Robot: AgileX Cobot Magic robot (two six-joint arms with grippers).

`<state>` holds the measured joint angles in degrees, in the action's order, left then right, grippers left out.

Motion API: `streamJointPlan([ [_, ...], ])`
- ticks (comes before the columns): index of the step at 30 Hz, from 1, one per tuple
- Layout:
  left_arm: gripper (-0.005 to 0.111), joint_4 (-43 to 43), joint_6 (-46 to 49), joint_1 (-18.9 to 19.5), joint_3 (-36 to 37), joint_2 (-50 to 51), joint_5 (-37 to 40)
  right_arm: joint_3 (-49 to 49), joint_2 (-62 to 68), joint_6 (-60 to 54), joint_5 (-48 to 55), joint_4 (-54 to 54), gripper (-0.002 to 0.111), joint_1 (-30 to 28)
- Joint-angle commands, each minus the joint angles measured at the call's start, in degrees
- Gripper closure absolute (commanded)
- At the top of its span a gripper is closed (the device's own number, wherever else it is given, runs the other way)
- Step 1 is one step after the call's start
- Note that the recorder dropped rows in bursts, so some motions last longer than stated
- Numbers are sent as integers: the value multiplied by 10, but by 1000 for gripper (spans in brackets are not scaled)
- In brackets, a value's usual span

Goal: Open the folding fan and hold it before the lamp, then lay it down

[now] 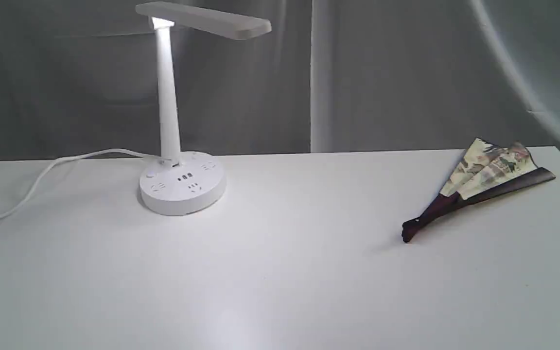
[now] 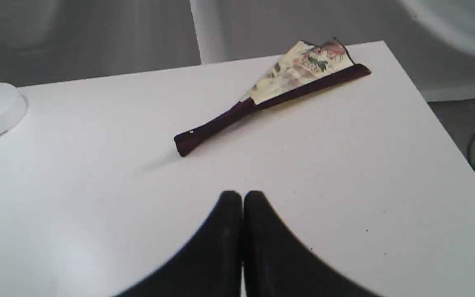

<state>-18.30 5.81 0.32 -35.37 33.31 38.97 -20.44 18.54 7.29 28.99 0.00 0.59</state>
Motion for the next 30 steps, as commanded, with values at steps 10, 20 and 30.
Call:
streamJointPlan([
  [10, 107, -9, 61, -3, -3, 93, -48, -4, 103, 5, -4, 23, 108, 0],
  [20, 107, -9, 49, -3, -3, 177, -20, -88, 184, 2, 62, 37, 108, 0],
  [30, 107, -9, 49, -3, -3, 189, -16, -157, 299, -27, 68, 37, 108, 0],
])
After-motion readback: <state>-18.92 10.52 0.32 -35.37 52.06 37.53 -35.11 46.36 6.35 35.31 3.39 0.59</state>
